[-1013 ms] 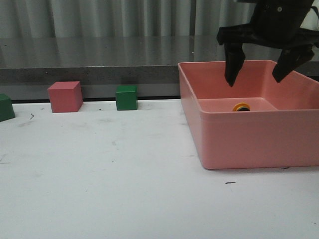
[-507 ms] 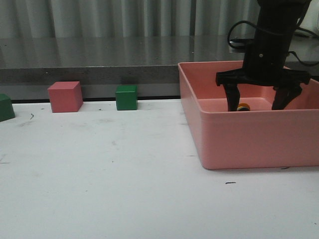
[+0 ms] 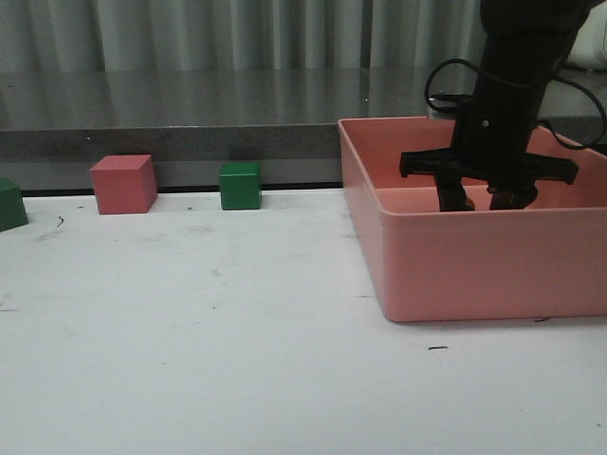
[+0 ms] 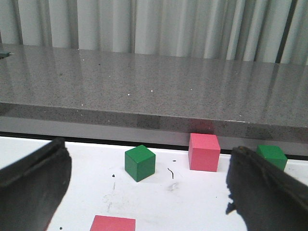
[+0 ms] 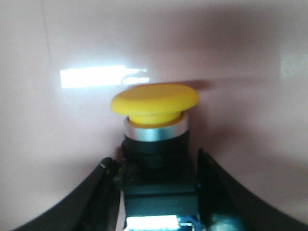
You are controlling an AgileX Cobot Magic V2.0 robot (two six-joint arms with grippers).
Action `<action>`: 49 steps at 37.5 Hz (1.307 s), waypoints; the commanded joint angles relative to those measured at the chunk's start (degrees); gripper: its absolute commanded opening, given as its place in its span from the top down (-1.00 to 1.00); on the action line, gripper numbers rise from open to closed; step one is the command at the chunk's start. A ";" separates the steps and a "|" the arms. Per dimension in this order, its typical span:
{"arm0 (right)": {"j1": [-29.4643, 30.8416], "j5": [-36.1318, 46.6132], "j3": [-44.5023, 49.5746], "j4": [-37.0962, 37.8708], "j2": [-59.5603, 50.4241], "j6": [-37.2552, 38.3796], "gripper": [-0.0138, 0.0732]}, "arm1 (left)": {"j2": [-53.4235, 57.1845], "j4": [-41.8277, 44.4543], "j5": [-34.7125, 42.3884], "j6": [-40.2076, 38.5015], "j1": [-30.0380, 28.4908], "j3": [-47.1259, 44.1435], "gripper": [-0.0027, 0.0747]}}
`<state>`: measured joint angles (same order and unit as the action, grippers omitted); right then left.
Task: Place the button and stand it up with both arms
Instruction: 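Lower the open right gripper into the pink bin around the yellow button, then close the right gripper on the button and lift it out of the bin, then carry the button toward the cubes and lower it onto the table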
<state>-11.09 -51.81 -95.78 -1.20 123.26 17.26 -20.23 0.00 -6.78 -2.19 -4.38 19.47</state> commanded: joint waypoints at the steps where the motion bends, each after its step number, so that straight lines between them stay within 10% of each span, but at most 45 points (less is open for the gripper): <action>1: 0.38 -0.11 -1.83 -0.27 -4.60 -0.54 0.07 | -0.81 -0.41 4.94 -0.07 -0.05 2.15 -0.67; 17: -1.27 -6.73 -8.06 -0.27 -17.17 -0.54 0.07 | -0.81 -0.41 4.94 -0.07 -0.05 2.15 -0.67; 29: -13.59 -11.68 -17.02 -0.27 -17.88 -0.48 0.07 | -0.81 -0.41 4.94 -0.07 -0.05 2.15 -0.67; 49: -30.16 -15.18 -35.55 -0.33 3.49 9.73 0.07 | -0.81 -0.41 4.94 -0.07 -0.05 2.15 -0.67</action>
<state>-41.38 -68.17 -128.05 -1.99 127.49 24.22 -20.23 0.00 -6.78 -2.19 -4.38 19.47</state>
